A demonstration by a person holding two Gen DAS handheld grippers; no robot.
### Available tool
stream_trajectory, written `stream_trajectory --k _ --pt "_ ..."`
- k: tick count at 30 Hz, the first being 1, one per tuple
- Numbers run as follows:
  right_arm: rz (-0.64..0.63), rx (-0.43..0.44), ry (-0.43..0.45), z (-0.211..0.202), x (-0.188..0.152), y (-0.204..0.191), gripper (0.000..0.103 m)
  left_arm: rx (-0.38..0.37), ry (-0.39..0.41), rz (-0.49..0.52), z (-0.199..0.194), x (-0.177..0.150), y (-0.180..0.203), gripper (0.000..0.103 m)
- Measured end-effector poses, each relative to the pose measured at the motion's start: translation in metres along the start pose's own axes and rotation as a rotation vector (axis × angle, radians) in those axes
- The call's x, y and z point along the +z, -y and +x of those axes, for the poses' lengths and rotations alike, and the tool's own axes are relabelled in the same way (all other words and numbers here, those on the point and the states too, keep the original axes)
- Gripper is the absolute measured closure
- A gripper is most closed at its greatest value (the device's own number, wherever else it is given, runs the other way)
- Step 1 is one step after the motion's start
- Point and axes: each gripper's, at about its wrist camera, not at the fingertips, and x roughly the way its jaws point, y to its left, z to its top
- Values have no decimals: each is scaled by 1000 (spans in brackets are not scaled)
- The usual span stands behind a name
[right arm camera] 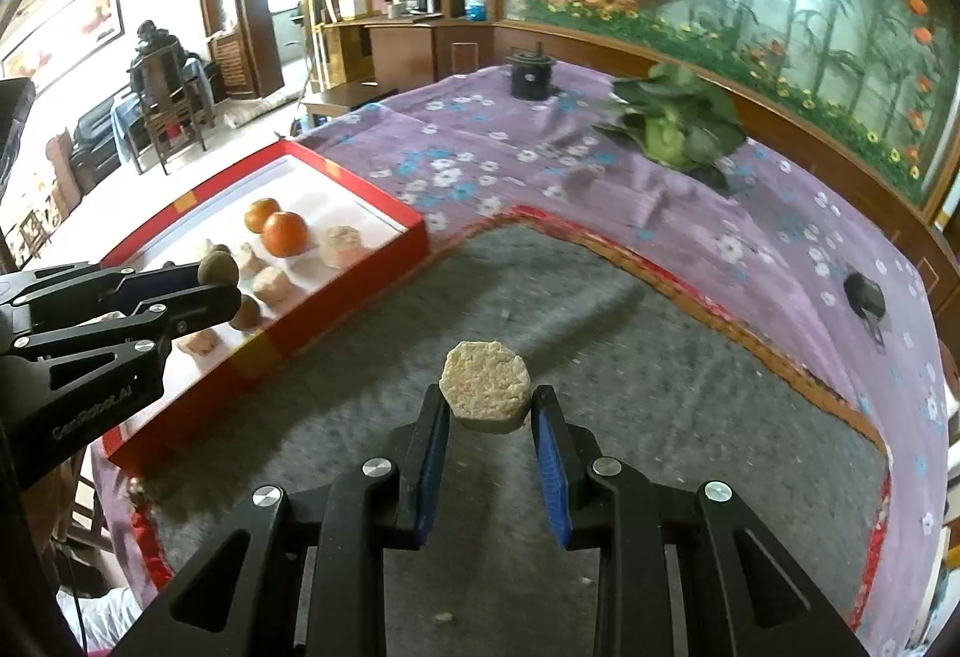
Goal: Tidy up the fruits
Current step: 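Carry the brown ball and hexagonal cake over the tray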
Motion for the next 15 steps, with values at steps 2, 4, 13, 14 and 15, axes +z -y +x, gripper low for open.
stream_trajectory --k 2,4,13,14,15 --pt "-12 6 2 2 4 -7 76 12 0 -14 0 -1 -9 82" --pt "-23 17 3 4 8 -13 76 23 -1 -26 -1 -3 -17 82" --pt "-81 60 7 13 26 -48 76 74 3 -68 -1 -6 -47 82" --pt "-87 66 6 15 28 -51 76 77 1 -73 -1 -7 -50 82" --pt "-92 70 6 16 30 -54 76 79 0 -77 0 -7 -53 82"
